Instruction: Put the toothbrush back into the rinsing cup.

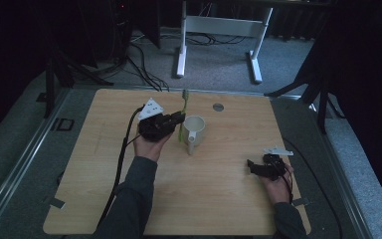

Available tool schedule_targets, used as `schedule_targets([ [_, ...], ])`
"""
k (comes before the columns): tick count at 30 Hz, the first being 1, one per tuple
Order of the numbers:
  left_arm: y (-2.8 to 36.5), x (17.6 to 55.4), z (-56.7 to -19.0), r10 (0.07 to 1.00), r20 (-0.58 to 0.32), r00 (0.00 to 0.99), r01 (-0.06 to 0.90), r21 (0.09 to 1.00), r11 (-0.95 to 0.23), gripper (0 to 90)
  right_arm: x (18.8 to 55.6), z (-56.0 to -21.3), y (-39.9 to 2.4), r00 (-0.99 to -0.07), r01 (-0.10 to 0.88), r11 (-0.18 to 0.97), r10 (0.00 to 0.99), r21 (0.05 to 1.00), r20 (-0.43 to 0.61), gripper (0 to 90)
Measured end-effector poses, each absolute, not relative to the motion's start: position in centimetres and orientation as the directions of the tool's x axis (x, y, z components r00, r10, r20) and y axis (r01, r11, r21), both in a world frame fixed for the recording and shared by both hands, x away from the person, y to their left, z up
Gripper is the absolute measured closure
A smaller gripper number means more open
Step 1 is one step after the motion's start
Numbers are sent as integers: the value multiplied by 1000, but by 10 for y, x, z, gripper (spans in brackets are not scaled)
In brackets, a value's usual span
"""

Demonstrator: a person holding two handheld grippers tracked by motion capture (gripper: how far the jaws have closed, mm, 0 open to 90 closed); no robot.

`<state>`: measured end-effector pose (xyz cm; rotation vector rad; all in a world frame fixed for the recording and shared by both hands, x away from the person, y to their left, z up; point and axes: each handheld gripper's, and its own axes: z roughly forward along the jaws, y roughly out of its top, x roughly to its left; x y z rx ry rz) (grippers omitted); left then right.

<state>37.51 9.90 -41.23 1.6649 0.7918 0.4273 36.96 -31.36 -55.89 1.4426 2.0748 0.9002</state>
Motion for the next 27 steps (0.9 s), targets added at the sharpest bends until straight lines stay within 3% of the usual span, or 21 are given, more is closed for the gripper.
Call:
schedule_targets([
  [27,85,381,-418,695,-133,707,240,969,-59,819,370,-559,-314,-348,640,238,937,730,-1,216],
])
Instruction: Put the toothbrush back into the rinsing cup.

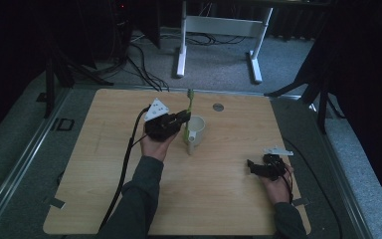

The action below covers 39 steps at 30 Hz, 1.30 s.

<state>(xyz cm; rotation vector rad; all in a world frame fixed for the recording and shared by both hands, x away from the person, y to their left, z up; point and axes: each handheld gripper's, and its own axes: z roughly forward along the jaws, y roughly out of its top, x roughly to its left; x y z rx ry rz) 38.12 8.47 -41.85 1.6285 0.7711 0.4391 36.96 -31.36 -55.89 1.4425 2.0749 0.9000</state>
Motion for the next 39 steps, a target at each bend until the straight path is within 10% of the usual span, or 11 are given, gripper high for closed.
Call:
schedule_targets([
  [39,67,393,-434,718,-102,688,224,972,-77,817,370,-559,-314,-349,640,239,937,731,-1,216],
])
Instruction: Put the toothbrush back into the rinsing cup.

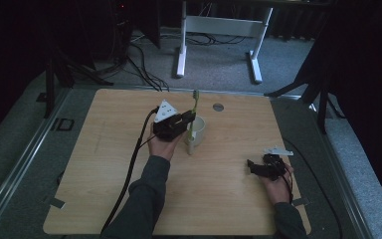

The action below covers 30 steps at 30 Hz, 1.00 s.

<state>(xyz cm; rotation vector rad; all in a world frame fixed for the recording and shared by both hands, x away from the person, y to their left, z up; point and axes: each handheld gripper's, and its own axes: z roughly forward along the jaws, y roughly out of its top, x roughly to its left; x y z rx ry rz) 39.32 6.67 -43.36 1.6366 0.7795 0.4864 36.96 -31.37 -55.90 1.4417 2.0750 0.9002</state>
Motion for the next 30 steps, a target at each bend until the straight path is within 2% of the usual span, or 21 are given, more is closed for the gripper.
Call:
schedule_targets([
  [18,59,396,-442,718,-80,691,230,966,-114,816,370,-559,-314,-348,640,238,937,731,-1,215],
  [30,63,395,-450,717,-104,689,257,960,-109,813,370,-559,-314,-349,640,239,937,730,-1,216],
])
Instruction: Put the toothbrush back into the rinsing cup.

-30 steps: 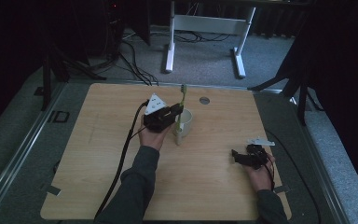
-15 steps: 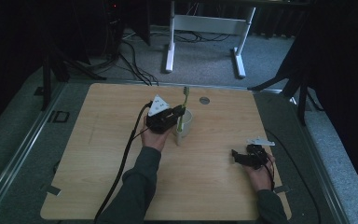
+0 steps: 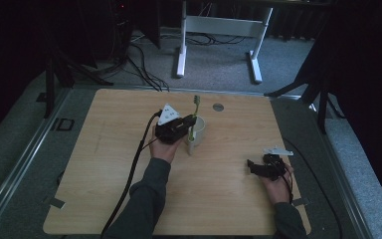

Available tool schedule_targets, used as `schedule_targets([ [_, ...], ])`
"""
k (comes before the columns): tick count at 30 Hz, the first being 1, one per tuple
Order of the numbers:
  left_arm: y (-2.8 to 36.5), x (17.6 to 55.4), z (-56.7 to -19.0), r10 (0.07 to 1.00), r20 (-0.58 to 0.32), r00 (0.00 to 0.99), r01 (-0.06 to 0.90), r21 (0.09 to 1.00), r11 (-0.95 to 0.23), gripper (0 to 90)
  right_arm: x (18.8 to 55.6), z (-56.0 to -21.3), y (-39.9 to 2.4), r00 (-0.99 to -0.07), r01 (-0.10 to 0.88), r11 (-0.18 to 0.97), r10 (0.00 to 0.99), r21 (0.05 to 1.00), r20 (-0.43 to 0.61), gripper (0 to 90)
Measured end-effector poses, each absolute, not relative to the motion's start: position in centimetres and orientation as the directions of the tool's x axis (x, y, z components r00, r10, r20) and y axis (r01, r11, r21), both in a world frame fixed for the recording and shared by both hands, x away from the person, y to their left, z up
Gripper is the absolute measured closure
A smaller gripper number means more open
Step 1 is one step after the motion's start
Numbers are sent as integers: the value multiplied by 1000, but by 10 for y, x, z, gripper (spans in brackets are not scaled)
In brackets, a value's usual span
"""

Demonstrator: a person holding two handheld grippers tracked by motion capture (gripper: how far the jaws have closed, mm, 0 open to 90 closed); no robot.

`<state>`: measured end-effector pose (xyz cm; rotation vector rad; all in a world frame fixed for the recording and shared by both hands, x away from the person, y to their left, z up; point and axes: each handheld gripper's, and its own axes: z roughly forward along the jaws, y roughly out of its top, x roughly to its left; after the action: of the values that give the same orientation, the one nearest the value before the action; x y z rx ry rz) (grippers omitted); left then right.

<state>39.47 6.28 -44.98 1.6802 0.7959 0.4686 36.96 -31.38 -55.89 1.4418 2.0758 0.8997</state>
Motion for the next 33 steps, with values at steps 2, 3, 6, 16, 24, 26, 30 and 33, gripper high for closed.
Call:
schedule_targets([
  [2,64,394,-451,717,-103,690,261,959,-113,812,370,-559,-314,-349,640,239,937,730,-1,216],
  [3,64,394,-452,716,-106,690,264,958,-112,812,370,-559,-314,-349,640,239,937,730,-1,216],
  [6,65,394,-454,717,-102,689,273,953,-127,812,370,-559,-314,-349,640,239,937,730,-1,216],
  [16,72,389,-470,701,-117,703,344,919,-192,620,370,-559,-314,-349,640,239,937,730,-1,215],
  [24,79,384,-472,697,-101,710,341,915,-215,479,370,-559,-314,-349,640,239,937,730,-1,216],
  [26,81,383,-473,699,-96,709,341,914,-221,466,370,-559,-314,-349,640,238,937,730,0,216],
  [30,87,382,-476,710,-97,697,345,914,-214,461,370,-559,-314,-349,640,239,937,730,-1,216],
  [33,92,382,-478,722,-98,685,357,909,-216,453,370,-559,-314,-349,640,239,937,730,-1,216],
])
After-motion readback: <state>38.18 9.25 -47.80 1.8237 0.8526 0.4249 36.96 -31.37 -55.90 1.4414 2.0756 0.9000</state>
